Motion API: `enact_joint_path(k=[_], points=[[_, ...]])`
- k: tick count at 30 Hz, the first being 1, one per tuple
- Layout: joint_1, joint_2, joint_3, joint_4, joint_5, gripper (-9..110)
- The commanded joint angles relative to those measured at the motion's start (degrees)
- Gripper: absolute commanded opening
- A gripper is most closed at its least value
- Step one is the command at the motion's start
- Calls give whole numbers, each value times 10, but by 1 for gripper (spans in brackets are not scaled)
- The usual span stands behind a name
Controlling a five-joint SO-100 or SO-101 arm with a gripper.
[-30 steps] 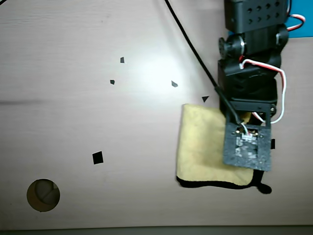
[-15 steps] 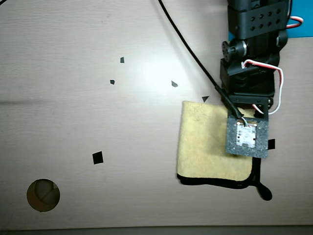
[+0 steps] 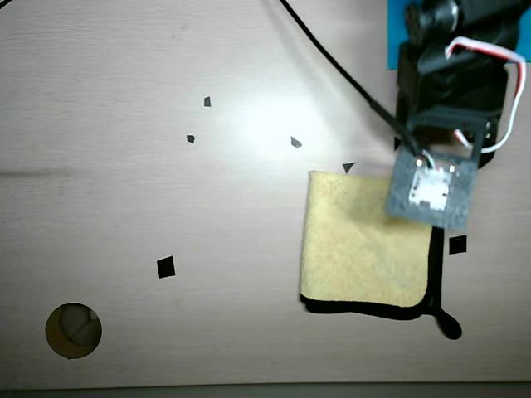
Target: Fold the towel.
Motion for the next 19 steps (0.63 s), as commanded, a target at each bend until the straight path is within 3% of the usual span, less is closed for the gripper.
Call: enact_joint_path(k=[1,5,19], points=[[4,62,24,47,79,16],[30,85,52,83,122,16],[61,110,63,123,121,16]])
